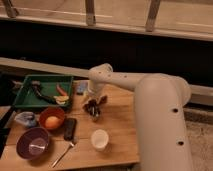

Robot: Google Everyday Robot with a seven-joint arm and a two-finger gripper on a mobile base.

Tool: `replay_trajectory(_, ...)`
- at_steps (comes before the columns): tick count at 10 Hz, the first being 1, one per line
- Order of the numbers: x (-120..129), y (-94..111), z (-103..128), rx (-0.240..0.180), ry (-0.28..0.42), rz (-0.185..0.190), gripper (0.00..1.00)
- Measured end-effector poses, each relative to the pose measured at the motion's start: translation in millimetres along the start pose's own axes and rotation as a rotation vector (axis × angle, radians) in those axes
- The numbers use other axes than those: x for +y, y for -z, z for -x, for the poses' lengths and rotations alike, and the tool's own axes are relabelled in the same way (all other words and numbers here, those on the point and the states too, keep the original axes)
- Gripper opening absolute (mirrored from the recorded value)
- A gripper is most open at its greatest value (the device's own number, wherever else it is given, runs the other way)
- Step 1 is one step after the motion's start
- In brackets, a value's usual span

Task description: Place grapes in purple bowl

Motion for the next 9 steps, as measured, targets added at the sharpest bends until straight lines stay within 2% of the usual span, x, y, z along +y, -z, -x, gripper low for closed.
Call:
replay_trajectory(2, -4, 4, 0, -0.004, -0.001, -0.004, 0.63)
replay_trajectory(3, -7, 5, 0, -0.004, -0.003, -0.007, 0.59)
replay_trajectory(6, -9, 6, 1, -0.007, -0.003, -0.011, 0.28)
replay_trajectory(7, -9, 6, 1, -0.005, -0.004, -0.01, 0.21)
replay_trajectory(8, -8, 5, 0, -0.003, -0.003, -0.01, 0.08)
replay_trajectory(9, -11, 5, 0, -0.001, 0.002, -0.031, 0.02)
